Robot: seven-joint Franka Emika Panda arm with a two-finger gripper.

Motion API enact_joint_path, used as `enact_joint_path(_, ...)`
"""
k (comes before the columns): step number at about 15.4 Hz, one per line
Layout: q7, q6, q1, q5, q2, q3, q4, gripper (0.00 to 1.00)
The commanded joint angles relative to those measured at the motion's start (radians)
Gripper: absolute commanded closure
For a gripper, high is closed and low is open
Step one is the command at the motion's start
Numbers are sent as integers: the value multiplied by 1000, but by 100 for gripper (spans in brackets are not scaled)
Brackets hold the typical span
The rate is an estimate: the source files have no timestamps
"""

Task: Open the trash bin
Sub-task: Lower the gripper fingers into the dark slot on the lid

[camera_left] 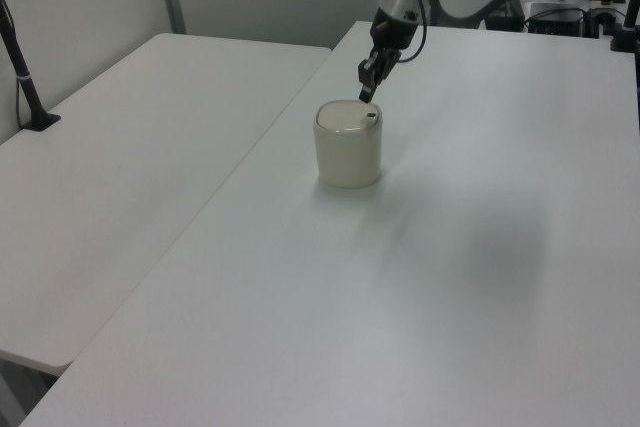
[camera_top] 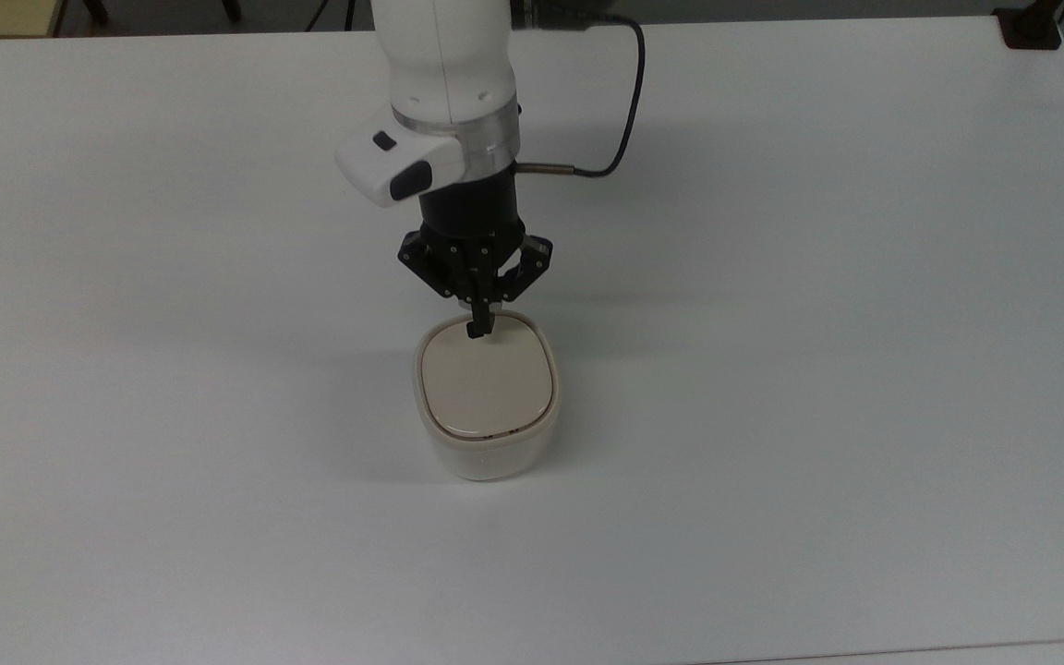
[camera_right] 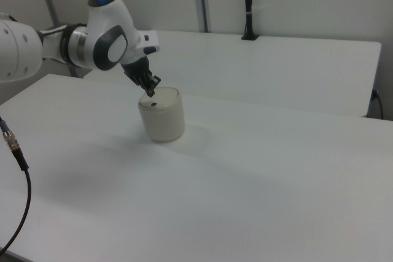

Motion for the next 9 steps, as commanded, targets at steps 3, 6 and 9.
enact_joint_path(3, 58, 29, 10, -77, 46, -3, -3, 100)
enact_joint_path(6, 60, 29, 10, -105, 71, -3, -3, 100)
enact_joint_path(9, 61, 22, 6, -93, 52, -1, 0, 100)
